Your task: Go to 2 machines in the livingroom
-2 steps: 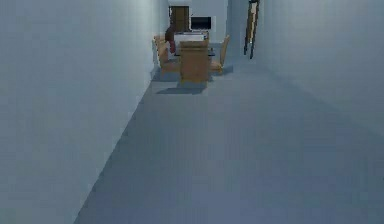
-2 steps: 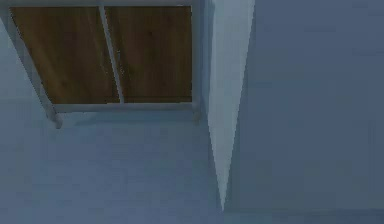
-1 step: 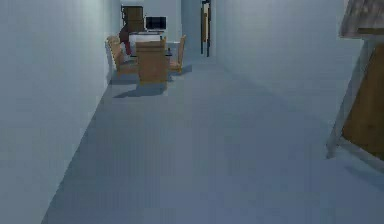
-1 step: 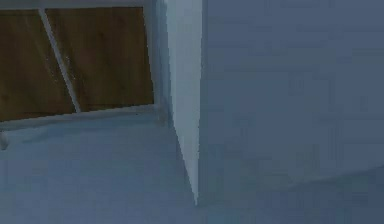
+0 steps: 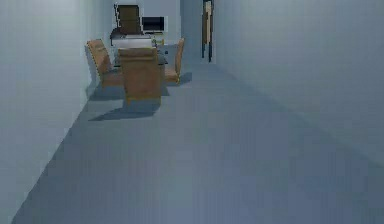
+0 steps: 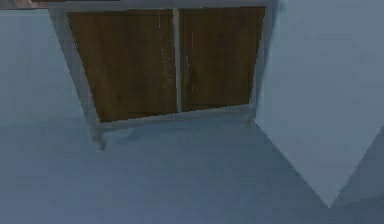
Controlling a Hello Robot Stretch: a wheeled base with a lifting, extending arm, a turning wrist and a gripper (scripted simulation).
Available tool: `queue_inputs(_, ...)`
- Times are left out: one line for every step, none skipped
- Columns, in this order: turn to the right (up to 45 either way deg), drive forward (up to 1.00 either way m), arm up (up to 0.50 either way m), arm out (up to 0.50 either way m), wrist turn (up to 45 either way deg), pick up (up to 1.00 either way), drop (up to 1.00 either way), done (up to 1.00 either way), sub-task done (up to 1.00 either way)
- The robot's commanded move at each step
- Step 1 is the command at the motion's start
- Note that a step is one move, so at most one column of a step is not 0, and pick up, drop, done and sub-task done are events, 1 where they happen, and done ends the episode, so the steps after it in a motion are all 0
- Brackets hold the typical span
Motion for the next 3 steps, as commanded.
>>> queue_inputs(0.0, 1.0, 0.0, 0.0, 0.0, 0.0, 0.0, 0.0, 0.0)
queue_inputs(3.0, 0.0, 0.0, 0.0, 0.0, 0.0, 0.0, 0.0, 0.0)
queue_inputs(0.0, 1.0, 0.0, 0.0, 0.0, 0.0, 0.0, 0.0, 0.0)
